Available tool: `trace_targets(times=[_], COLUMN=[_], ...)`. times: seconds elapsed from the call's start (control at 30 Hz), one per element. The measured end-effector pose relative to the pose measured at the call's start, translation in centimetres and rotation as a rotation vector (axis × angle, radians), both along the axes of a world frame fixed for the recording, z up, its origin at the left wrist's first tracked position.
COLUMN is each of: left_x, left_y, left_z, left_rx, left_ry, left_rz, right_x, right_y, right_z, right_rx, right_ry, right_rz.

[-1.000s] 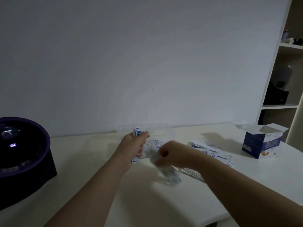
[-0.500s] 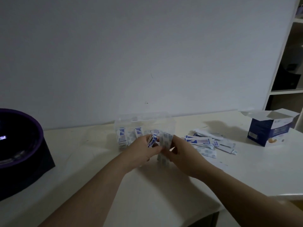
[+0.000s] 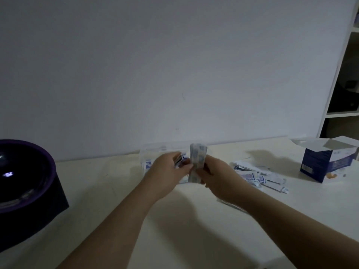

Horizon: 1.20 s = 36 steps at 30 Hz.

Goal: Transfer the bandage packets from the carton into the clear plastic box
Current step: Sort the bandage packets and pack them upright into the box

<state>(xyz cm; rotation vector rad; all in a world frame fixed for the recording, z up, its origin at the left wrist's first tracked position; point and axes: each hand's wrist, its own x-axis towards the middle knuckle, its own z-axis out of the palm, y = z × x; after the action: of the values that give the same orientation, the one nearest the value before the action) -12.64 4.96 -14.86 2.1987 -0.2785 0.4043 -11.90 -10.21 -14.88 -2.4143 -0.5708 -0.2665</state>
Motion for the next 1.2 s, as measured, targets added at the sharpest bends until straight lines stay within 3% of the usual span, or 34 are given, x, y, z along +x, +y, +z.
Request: trace_targets(times=[0.17,0.3,0.43,0.57,0.73,0.93,1.2], left_x=[0.4,2.3,5.3,8.4,11.5,13.9,15.5], left_y=[0.1,0.1,-0.2,-0.4,-0.6,-1.4,-2.3], left_z=[5.3,8.7,10.0,9.0,6.6,4.4,2.7], left_rx=[-0.086,-0.054,-0.031,-0.020,0.054,0.106,0.332], left_ry=[-0.255,-0.267,-0.073,0.309,0.619,0.771,0.768], left_rz=[0.117,0.131,0.156,0.196,0.177,0.166,0.187], right_x=[1.1,3.8,6.9,9.3,11.5,12.9,14.0], right_y=[0.7,1.0,0.8,0.0,-1.0,-1.1,-1.4], right_z=[6.5,9.2,9.7,8.5,6.8,5.2,3.6], right_rx=[0.046,0.075,0.101,0.069,0.054,-0.015,-0.028], right_ry=[-0.174,-0.208,-0.100,0.105,0.099,0.109,0.113], right_rz=[0.100,0.113,0.085,0.070,-0.001,0.007,-0.006])
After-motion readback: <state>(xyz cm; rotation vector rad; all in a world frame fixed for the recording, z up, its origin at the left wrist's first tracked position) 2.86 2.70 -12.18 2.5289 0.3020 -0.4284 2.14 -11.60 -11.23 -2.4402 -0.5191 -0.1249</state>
